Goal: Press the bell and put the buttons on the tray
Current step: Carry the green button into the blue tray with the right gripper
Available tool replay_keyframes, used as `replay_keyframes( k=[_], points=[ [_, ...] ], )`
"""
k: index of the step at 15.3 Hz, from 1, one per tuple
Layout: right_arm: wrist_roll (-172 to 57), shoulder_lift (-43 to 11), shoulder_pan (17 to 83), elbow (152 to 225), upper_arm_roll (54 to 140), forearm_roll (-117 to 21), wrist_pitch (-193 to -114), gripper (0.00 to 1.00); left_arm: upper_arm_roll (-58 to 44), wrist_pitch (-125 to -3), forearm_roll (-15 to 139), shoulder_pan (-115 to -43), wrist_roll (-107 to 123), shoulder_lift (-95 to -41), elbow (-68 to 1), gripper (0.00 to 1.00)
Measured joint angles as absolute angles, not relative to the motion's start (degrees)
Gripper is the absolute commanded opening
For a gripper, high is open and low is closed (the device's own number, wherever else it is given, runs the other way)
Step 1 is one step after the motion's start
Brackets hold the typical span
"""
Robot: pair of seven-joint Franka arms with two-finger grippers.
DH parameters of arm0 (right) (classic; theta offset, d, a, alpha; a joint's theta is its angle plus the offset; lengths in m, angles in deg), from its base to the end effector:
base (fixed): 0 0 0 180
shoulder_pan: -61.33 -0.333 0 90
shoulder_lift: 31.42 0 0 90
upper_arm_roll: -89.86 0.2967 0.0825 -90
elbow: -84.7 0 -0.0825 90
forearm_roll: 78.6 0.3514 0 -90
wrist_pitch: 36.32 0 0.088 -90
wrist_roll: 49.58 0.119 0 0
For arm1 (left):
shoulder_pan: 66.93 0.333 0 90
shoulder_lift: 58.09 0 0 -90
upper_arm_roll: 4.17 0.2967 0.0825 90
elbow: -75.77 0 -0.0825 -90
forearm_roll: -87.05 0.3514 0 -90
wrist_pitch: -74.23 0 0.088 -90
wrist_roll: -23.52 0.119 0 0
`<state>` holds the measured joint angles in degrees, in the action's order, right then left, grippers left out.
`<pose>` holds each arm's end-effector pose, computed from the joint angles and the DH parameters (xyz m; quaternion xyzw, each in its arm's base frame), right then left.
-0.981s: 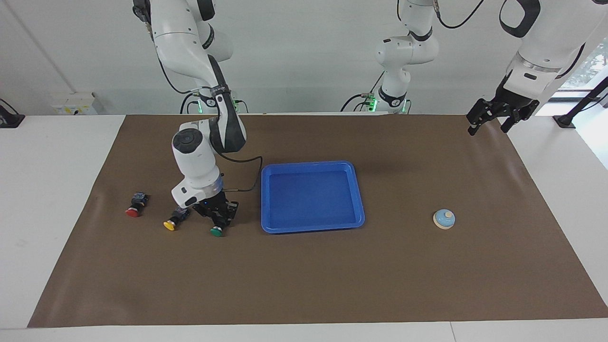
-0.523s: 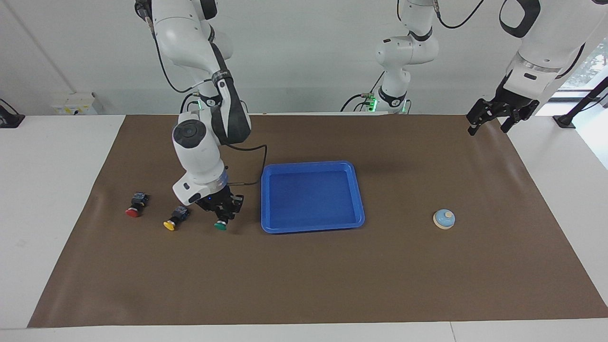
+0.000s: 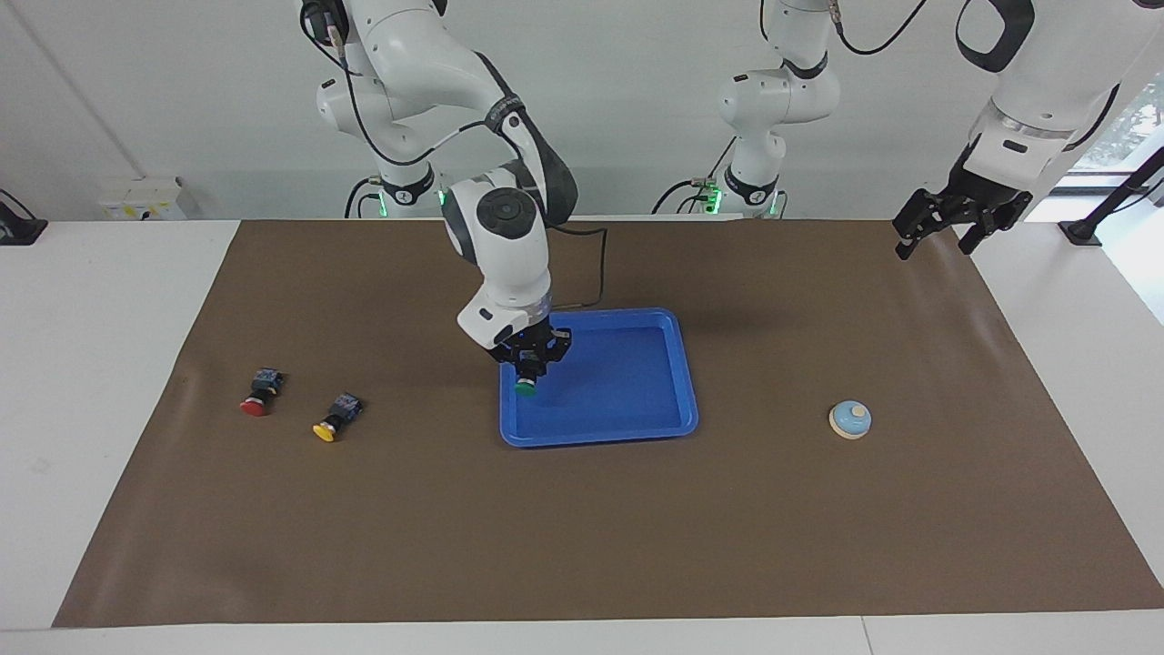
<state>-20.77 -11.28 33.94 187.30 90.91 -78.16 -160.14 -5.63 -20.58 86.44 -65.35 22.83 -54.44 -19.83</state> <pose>0.5366 0.2902 0.3452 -0.9999 0.0059 -0.0052 0.0101 0.5113 -0.0005 0.5904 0.9997 0.0074 0.0249 0.0046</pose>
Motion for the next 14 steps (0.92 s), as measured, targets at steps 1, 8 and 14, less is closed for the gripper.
replay_keyframes(
  k=[1, 8, 14],
  points=[
    [-20.76, -11.23, 33.30, 189.01, 90.90, -78.16, -161.96, 0.00, -5.63, -20.58, 86.44, -65.35, 22.83, -54.44, -19.83, 1.00],
    [-20.76, -11.44, 31.76, 195.83, 90.87, -78.16, -168.63, 0.38, -5.63, -20.58, 86.44, -65.35, 22.83, -54.44, -19.83, 1.00],
    [-17.85, -11.84, 31.36, 197.02, 90.87, -78.16, -170.27, 1.00, -5.63, -20.58, 86.44, -65.35, 22.83, -54.44, -19.83, 1.00]
  ],
)
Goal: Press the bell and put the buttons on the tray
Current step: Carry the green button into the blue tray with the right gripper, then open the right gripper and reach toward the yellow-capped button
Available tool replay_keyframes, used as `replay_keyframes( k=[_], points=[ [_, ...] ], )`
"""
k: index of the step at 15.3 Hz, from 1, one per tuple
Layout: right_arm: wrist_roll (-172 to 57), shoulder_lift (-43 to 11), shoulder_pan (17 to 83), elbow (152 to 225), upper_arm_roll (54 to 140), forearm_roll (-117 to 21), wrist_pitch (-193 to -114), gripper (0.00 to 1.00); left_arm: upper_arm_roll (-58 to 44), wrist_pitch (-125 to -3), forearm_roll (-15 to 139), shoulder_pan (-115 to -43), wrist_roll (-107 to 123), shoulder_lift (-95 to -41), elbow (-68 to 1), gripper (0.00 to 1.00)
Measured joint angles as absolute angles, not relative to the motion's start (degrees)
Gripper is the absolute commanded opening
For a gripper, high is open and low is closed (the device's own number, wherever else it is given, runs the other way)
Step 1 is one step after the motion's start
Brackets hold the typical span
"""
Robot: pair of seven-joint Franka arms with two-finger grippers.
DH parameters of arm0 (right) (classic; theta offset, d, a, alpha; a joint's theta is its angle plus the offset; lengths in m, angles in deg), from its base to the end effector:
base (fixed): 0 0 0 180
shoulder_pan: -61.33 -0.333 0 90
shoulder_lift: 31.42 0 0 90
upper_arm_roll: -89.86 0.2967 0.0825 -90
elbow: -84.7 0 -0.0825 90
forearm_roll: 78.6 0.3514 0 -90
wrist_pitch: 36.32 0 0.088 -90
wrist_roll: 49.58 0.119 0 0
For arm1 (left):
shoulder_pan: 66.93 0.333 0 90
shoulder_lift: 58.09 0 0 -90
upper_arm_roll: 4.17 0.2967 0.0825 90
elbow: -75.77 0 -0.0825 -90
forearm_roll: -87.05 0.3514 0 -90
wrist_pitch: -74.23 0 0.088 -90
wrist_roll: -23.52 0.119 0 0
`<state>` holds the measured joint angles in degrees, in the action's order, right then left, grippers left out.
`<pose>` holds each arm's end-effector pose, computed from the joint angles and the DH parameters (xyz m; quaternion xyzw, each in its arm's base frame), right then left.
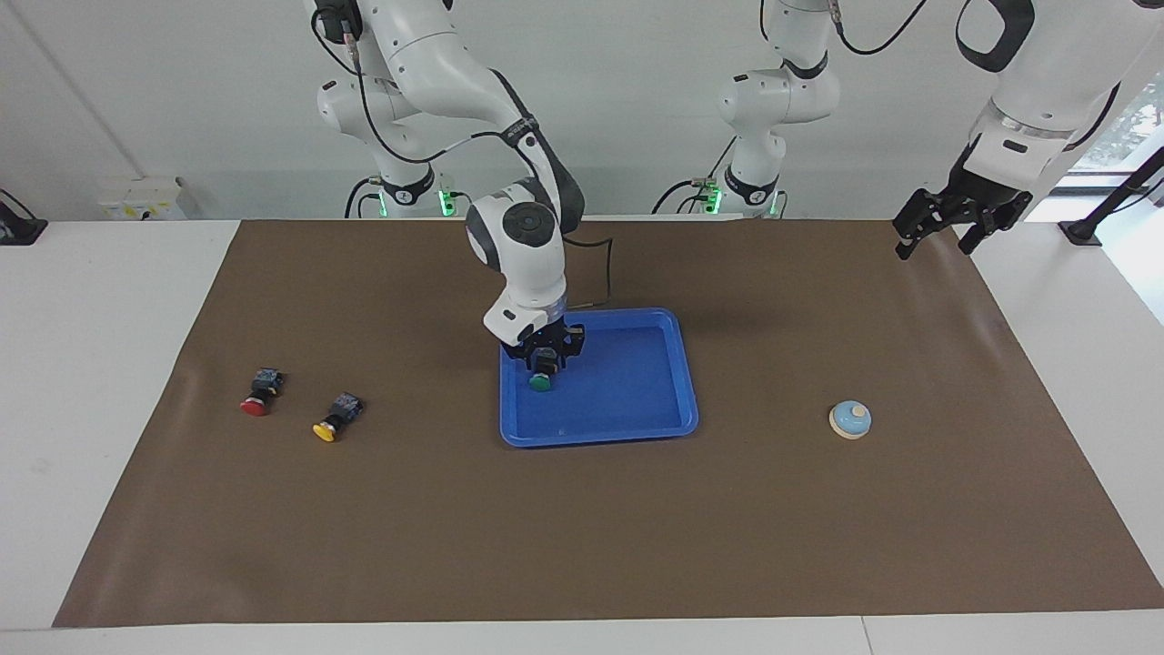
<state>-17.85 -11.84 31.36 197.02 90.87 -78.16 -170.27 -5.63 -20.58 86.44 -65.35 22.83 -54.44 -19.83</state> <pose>0.5025 0.3015 0.2959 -0.9998 0.0097 -0.0123 0.0142 0.5113 -0.0005 0.5904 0.9997 0.0074 0.0249 0.0046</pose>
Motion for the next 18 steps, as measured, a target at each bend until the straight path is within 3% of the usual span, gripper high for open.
replay_keyframes(
  k=[3, 6, 11, 18],
  points=[
    [-16.42, -12.93, 31.41, 196.48, 90.73, -78.16, -169.09, 1.00, -5.63, -20.58, 86.43, -65.35, 22.83, -54.44, -19.83, 1.00],
    [-16.29, -16.56, 33.37, 193.63, 89.96, -78.17, -162.29, 1.00, -5.63, -20.58, 86.44, -65.35, 22.83, -54.44, -19.83, 1.00],
    [-25.88, -22.70, 45.35, 192.25, 89.64, -78.24, -156.30, 1.00, -5.63, -20.58, 86.44, -65.35, 22.83, -54.44, -19.83, 1.00],
    [-37.89, -22.04, 59.29, 194.52, 89.33, -78.28, -157.32, 1.00, -5.63, -20.58, 86.44, -65.35, 22.83, -54.44, -19.83, 1.00]
  ],
)
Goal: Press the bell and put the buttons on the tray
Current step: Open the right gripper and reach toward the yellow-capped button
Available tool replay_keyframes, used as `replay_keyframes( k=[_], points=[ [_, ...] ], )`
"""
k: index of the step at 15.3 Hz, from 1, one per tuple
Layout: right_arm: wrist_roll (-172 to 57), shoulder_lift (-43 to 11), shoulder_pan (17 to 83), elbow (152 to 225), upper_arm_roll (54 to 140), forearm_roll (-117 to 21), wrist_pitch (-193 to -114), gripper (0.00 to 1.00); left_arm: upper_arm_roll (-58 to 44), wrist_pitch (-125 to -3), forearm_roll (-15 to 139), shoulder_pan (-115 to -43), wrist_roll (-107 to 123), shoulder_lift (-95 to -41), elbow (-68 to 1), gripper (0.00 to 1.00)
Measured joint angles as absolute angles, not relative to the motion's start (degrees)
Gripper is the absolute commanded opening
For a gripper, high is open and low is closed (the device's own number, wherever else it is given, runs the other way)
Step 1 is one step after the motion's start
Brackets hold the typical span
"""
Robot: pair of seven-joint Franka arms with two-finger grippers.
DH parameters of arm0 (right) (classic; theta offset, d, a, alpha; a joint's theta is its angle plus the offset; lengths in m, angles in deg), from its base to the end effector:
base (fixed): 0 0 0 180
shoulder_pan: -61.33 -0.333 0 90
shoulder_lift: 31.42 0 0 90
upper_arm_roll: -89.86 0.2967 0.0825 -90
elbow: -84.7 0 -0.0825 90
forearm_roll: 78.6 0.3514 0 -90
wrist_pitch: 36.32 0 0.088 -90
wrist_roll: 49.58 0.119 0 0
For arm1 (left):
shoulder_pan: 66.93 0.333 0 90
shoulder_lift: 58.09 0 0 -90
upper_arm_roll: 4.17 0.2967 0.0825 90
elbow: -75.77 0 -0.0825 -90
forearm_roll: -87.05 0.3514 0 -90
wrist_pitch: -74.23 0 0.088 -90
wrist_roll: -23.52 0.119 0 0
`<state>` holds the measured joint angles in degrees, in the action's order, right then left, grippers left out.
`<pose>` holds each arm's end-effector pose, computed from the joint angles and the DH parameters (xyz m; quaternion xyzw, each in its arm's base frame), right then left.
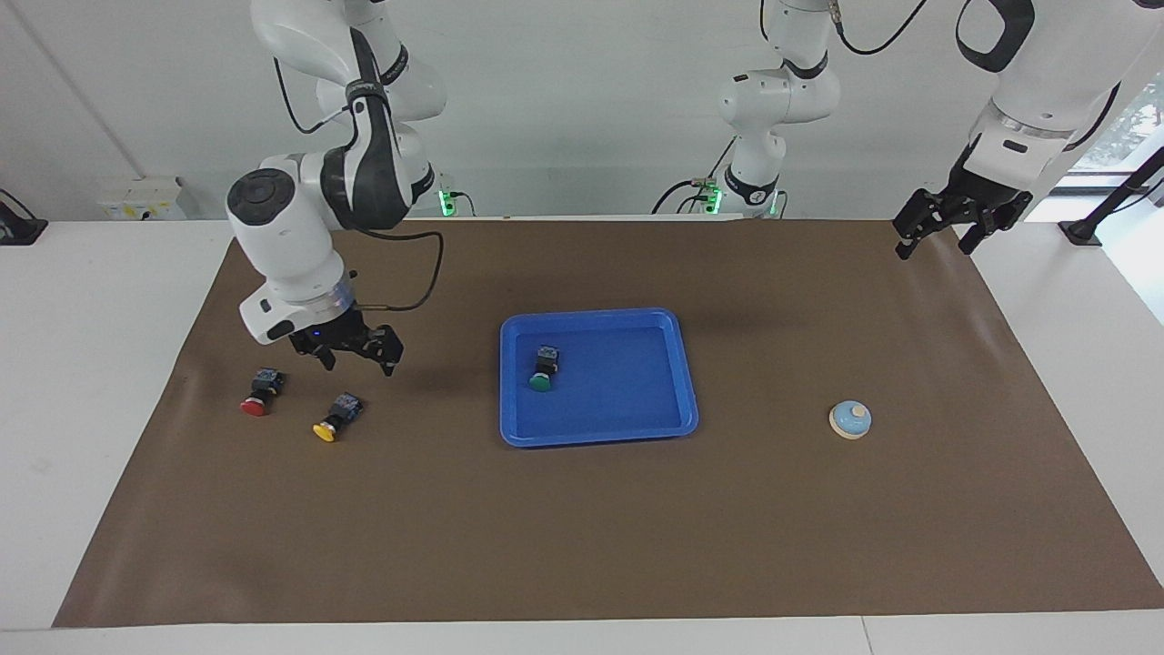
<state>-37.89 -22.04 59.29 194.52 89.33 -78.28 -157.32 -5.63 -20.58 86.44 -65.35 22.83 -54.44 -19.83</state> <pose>0.5682 0.0155 0.3967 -0.9958 0.0900 -0.0154 0.0035 0.5113 -0.0005 0.5904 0.9997 0.0074 0.0249 0.0046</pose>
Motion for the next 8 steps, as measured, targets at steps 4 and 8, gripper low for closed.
replay_keyframes(
  k=[4, 8],
  points=[
    [-34.97, -20.17, 62.25, 197.60, 89.34, -78.28, -163.23, 0.98, -5.63, -20.58, 86.44, -65.35, 22.83, -54.44, -19.83, 1.00],
    [-31.06, -14.96, 63.07, 198.10, 89.34, -78.28, -169.05, 0.97, -5.63, -20.58, 86.44, -65.35, 22.83, -54.44, -19.83, 1.00]
  ],
)
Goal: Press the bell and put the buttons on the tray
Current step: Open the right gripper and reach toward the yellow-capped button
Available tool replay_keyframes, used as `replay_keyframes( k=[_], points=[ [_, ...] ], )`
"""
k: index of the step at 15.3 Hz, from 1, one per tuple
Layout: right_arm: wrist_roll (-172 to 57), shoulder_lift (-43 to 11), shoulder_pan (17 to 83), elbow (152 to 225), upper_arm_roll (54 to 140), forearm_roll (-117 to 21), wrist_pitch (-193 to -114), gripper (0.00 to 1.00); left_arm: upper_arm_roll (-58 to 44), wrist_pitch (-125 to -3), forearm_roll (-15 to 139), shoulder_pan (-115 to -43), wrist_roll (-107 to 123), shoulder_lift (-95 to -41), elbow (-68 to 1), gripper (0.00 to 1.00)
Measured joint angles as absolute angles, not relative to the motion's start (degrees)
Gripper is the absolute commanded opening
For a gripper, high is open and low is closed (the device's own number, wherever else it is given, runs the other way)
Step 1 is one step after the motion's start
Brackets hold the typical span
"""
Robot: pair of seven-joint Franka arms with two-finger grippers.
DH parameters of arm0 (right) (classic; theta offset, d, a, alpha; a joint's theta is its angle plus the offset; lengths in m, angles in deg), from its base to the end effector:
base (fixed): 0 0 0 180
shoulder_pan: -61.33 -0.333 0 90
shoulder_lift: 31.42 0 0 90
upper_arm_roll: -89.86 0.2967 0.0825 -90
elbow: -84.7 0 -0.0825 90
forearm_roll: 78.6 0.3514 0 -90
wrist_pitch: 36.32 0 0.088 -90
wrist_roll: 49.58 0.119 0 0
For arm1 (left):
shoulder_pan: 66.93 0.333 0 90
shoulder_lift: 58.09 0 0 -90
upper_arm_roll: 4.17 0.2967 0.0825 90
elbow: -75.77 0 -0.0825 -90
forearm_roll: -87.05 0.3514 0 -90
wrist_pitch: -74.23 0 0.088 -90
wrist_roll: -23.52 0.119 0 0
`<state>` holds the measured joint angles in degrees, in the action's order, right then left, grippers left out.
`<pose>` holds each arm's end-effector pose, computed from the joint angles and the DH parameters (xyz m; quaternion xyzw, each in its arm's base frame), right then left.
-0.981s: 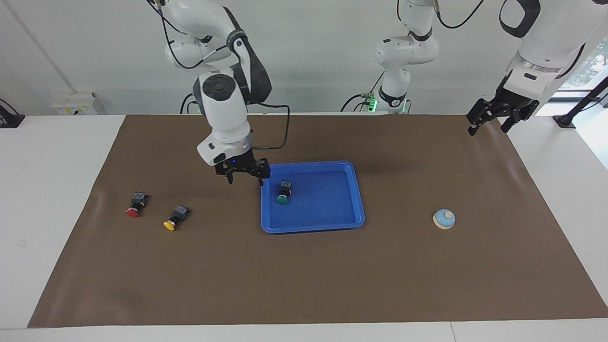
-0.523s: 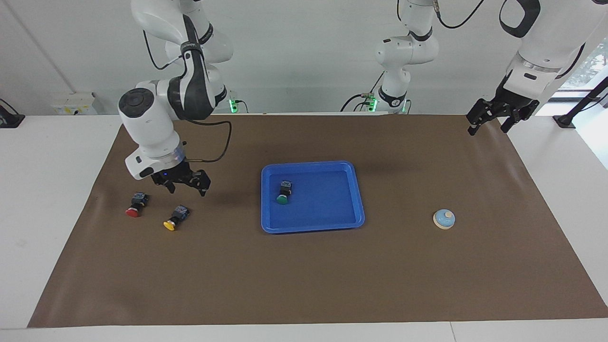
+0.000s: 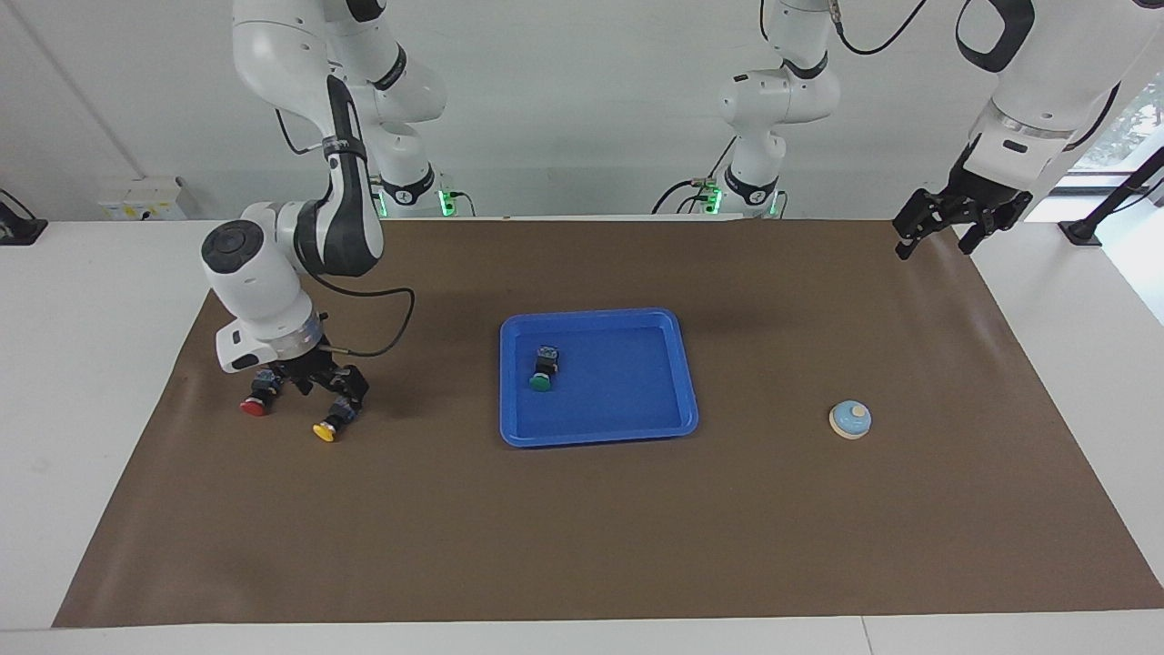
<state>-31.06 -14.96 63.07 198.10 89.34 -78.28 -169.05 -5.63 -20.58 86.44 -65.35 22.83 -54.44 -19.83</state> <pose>0.5792 -0.0225 0.3178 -0.9830 0.1819 -0.0247 0.0044 0.5113 -0.0005 0.5904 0.9997 0.0074 0.0249 0.0046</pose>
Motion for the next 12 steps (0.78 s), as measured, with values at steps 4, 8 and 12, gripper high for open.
replay_keyframes(
  k=[4, 8, 12],
  points=[
    [-29.70, -12.06, 63.10, 198.29, 89.37, -78.27, -173.64, 0.86, -5.63, -20.58, 86.44, -65.35, 22.83, -54.44, -19.83, 1.00],
    [-28.52, -11.32, 63.10, 198.93, 89.44, -78.22, -174.81, 0.18, -5.63, -20.58, 86.44, -65.35, 22.83, -54.44, -19.83, 1.00],
    [-27.50, -11.38, 63.07, 199.25, 89.64, -78.20, -174.87, 0.00, -5.63, -20.58, 86.44, -65.35, 22.83, -54.44, -19.83, 1.00]
  ],
)
